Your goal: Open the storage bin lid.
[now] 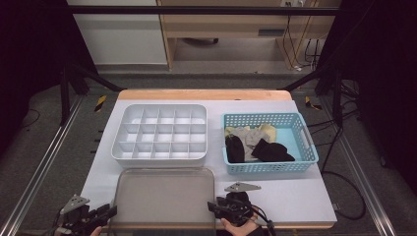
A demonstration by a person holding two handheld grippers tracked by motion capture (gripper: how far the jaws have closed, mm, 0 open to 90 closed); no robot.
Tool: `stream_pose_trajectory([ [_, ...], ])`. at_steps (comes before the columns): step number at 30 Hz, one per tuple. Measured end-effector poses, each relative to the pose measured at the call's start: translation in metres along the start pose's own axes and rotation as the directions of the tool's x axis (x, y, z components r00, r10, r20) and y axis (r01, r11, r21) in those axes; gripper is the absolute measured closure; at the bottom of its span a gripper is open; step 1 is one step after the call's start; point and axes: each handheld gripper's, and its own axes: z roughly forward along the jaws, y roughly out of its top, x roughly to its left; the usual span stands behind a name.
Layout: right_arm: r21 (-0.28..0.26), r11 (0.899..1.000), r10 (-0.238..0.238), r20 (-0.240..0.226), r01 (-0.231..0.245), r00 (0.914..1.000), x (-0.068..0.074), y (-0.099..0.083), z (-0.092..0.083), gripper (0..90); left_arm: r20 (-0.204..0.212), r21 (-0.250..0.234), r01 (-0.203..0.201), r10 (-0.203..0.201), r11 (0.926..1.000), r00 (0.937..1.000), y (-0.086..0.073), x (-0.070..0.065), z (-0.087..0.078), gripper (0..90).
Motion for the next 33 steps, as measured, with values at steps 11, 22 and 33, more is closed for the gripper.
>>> stream_pose_trajectory([
  [11, -0.042, 0.998, -0.038, 0.013, 0.038, 0.9992, -0.001, 0.001, -0.003, 56.6, -0.009, -0.008, -0.006, 0.006, 1.0, 0.9999, 0.0, 0.001, 0.001, 59.1],
  [22, -0.166, 0.98, -0.105, 0.035, 0.11, 0.9938, -0.016, 0.004, -0.01, 46.6, -0.027, -0.104, -0.066, 0.064, 0.9924, 0.9976, 0.014, 0.002, -0.003, 46.7],
  [33, -0.236, 0.963, -0.121, 0.051, 0.13, 0.9914, -0.03, 0.012, -0.026, 39.9, -0.028, -0.179, -0.107, 0.103, 0.9781, 0.9943, 0.05, -0.012, 0.0, 39.6],
])
